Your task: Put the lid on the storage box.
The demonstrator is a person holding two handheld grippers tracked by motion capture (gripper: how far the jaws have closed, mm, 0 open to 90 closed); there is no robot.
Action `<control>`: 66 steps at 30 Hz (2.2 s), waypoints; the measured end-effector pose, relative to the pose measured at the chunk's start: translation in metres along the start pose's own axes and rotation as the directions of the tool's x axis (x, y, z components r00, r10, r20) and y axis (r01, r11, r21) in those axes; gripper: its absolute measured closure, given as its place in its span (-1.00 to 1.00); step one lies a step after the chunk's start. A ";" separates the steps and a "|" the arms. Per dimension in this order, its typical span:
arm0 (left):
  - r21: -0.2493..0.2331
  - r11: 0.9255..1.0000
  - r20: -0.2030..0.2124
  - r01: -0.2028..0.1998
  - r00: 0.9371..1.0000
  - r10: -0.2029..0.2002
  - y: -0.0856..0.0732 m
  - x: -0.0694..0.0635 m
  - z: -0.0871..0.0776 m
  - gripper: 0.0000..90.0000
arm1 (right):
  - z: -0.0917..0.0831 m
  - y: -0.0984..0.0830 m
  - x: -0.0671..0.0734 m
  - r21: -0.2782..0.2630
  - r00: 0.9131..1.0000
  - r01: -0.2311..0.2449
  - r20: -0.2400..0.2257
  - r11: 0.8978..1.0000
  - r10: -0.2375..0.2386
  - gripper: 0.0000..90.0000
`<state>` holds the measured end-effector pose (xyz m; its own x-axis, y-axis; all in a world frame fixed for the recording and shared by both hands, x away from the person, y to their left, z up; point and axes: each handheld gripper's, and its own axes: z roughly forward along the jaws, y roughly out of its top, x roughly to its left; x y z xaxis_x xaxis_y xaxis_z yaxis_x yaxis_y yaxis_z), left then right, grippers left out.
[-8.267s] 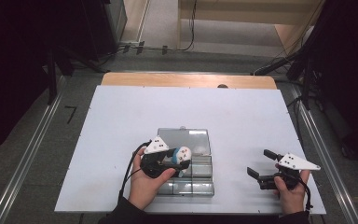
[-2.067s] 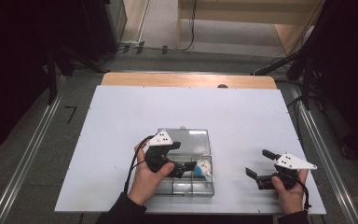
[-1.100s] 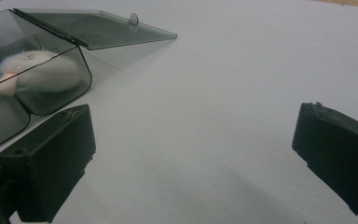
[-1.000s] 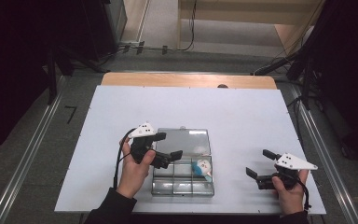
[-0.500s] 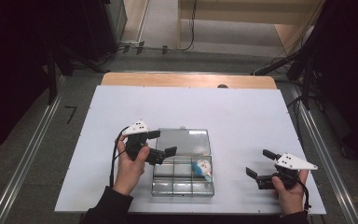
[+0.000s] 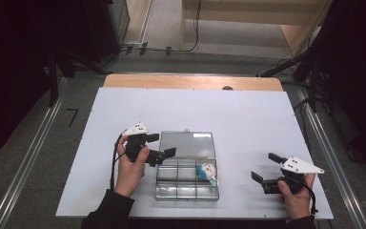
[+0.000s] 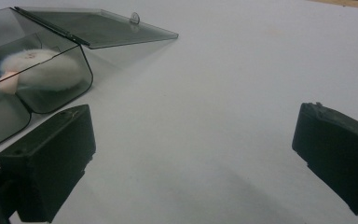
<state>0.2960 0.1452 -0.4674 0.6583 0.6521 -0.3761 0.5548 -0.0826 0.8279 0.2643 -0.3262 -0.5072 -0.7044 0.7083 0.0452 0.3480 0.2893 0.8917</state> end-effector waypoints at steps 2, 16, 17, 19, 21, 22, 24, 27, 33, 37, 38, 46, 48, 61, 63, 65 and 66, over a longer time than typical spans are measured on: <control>0.000 1.000 0.004 0.008 1.000 -0.008 -0.001 0.003 -0.001 -1.00 | 0.000 0.000 0.000 0.003 1.000 0.002 0.000 1.000 -0.002 -1.00; 0.004 0.996 -0.007 0.088 0.996 -0.088 -0.012 0.025 0.002 -1.00 | -0.008 0.004 0.000 -0.008 1.000 -0.018 -0.001 1.000 0.018 -1.00; -0.001 0.996 -0.005 0.094 0.996 -0.094 -0.013 0.026 0.003 -1.00 | -0.009 0.005 0.000 -0.015 1.000 -0.026 -0.008 1.000 0.026 -1.00; -0.005 0.994 -0.010 0.105 0.994 -0.105 -0.015 0.029 0.005 -0.95 | -0.009 0.006 0.000 -0.023 0.999 -0.036 -0.023 0.999 0.036 -1.00; 0.003 0.993 -0.010 0.116 0.993 -0.116 -0.018 0.031 0.007 -0.95 | -0.009 0.008 0.002 -0.023 0.999 -0.036 -0.028 0.999 0.035 -1.00; 0.012 0.993 -0.010 0.116 0.993 -0.116 -0.019 0.032 0.008 -0.95 | -0.009 0.009 0.003 -0.026 0.999 -0.033 -0.032 0.999 0.032 -1.00; 0.018 0.992 -0.009 0.124 0.992 -0.124 -0.021 0.033 0.010 -0.95 | -0.010 0.012 0.005 -0.028 0.999 -0.029 -0.034 0.999 0.028 -1.00; 0.023 0.991 -0.005 0.133 0.991 -0.133 -0.024 0.035 0.015 -0.95 | -0.010 0.016 0.008 -0.029 0.999 -0.030 -0.041 0.999 0.028 -1.00; 0.037 0.988 -0.002 0.148 0.989 -0.148 -0.028 0.036 0.022 -0.95 | -0.011 0.026 0.013 -0.042 0.998 -0.037 -0.058 0.998 0.035 -1.00; 0.046 0.989 -0.013 0.139 0.990 -0.139 -0.030 0.035 0.024 -0.95 | -0.008 0.031 0.015 -0.040 0.997 -0.055 -0.051 0.998 0.053 -1.00; 0.050 0.989 -0.015 0.138 0.990 -0.137 -0.030 0.034 0.025 -0.95 | -0.008 0.032 0.015 -0.036 0.998 -0.058 -0.042 0.998 0.057 -1.00; 0.054 0.987 -0.005 0.150 0.989 -0.150 -0.031 0.036 0.025 -0.95 | 0.006 0.048 0.022 -0.031 0.997 -0.056 -0.046 0.998 0.055 -1.00; 0.056 0.988 -0.005 0.146 0.989 -0.146 -0.031 0.035 0.025 -0.95 | 0.009 0.053 0.024 -0.036 0.997 -0.051 -0.055 0.998 0.049 -1.00; 0.056 0.987 0.000 0.148 0.989 -0.149 -0.031 0.036 0.025 -0.95 | 0.028 0.075 0.029 -0.054 0.994 -0.051 -0.094 0.997 0.046 -1.00; 0.054 0.988 -0.002 0.144 0.990 -0.144 -0.031 0.035 0.025 -0.95 | 0.032 0.078 0.029 -0.050 0.994 -0.050 -0.101 0.998 0.045 -1.00; 0.052 0.988 -0.001 0.147 0.989 -0.147 -0.031 0.035 0.025 -0.95 | 0.035 0.081 0.030 -0.051 0.994 -0.046 -0.106 0.998 0.040 -1.00; 0.054 0.988 0.000 0.148 0.989 -0.148 -0.031 0.035 0.025 -0.95 | 0.038 0.084 0.031 -0.055 0.993 -0.046 -0.110 0.997 0.040 -1.00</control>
<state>0.3147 0.1518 -0.5170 0.5686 0.6574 -0.4945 0.6726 -0.0254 0.7396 0.2954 -0.2557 -0.4481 -0.7538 0.6441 0.1301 0.3455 0.2200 0.9123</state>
